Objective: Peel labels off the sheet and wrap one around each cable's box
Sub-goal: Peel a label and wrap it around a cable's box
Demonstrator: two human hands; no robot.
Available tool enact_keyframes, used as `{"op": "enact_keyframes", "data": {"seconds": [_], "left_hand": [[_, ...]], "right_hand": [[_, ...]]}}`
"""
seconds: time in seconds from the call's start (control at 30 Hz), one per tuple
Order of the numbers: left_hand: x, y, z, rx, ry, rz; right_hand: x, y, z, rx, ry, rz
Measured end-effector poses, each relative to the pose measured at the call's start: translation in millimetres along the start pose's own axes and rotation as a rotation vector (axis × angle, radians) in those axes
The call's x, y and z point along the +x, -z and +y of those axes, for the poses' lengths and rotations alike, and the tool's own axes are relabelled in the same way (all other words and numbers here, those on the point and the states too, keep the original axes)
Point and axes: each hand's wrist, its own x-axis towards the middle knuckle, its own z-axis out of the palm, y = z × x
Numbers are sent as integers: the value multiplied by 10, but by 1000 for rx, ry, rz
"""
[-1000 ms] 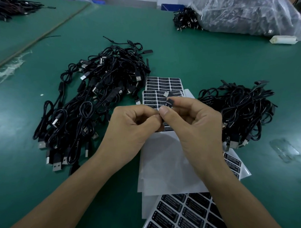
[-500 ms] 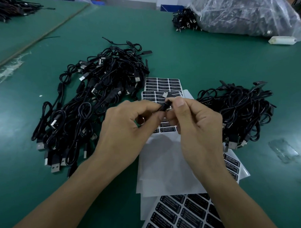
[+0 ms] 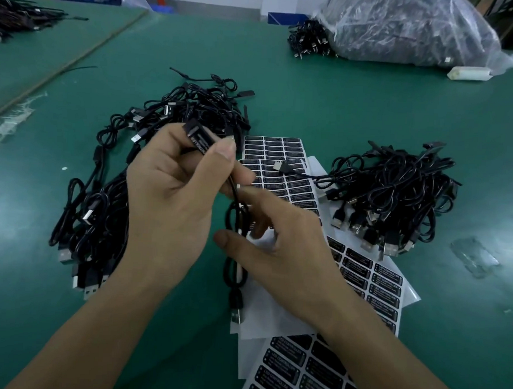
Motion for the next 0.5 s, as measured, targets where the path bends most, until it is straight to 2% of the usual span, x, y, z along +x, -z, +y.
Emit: {"op": "enact_keyframes", "data": {"seconds": [0.13,0.27,0.37,0.5], "left_hand": [[17,14,-38,-57,134,48],[83,88,-122,3,282,193],[123,152,-186,138,283,233],[92,182,-236,458,83,136]], "right_hand": [[2,-15,-48,120,23,12],[20,110,-135,257,-93,112],[48,300,-212,144,-76,276],[174,722,-300,-177,-41,471]]}}
